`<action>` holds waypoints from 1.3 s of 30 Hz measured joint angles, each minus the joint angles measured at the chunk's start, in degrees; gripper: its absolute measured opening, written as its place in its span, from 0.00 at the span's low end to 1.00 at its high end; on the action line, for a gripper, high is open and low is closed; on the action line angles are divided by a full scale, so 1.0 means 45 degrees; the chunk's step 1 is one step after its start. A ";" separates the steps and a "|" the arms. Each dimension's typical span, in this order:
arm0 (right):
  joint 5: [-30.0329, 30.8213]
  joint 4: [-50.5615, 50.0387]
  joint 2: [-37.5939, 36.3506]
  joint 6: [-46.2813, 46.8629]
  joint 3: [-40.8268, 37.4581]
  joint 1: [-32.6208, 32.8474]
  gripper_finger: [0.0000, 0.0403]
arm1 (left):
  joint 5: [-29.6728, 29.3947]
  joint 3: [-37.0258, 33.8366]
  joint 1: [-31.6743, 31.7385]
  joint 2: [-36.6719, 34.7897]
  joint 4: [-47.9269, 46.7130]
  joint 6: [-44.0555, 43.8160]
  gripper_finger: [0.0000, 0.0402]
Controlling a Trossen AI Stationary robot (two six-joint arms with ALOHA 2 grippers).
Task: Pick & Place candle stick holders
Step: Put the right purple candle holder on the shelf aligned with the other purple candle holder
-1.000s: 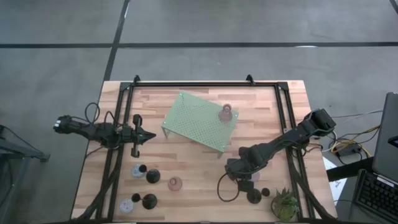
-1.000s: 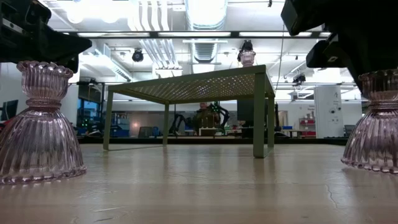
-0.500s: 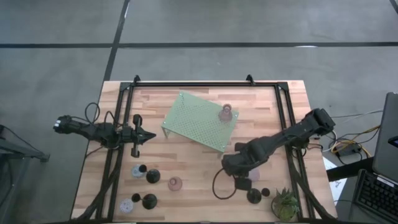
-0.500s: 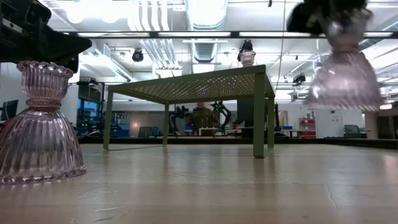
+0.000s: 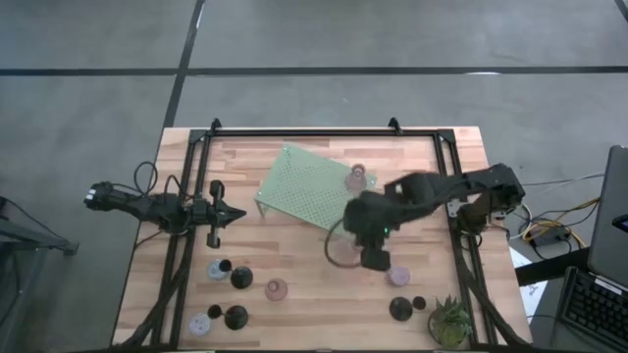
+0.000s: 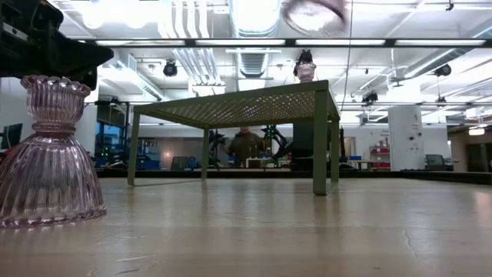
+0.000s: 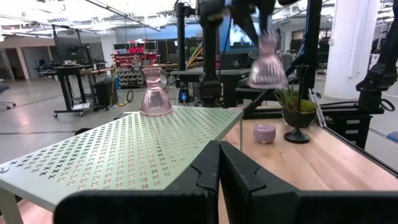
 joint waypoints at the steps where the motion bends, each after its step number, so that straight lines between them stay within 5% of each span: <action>1: 0.0002 -0.0030 0.0000 -0.0046 0.0312 -0.0225 0.09 | 0.0000 0.0000 0.0000 0.0005 0.0005 -0.0004 0.03; 18: 0.0032 -0.0172 0.0197 -0.0997 0.3331 -0.4209 0.09 | 0.0000 0.0000 0.0000 0.0004 0.0004 -0.0004 0.03; 29: -0.0449 -0.1038 0.2123 -0.2023 0.5566 -0.5812 0.09 | 0.0000 0.0000 0.0005 0.0001 0.0001 0.0000 0.03; 39: -0.0426 -0.1256 0.3476 -0.2632 0.5570 -0.6551 0.09 | 0.0000 0.0000 0.0005 0.0005 0.0005 -0.0004 0.03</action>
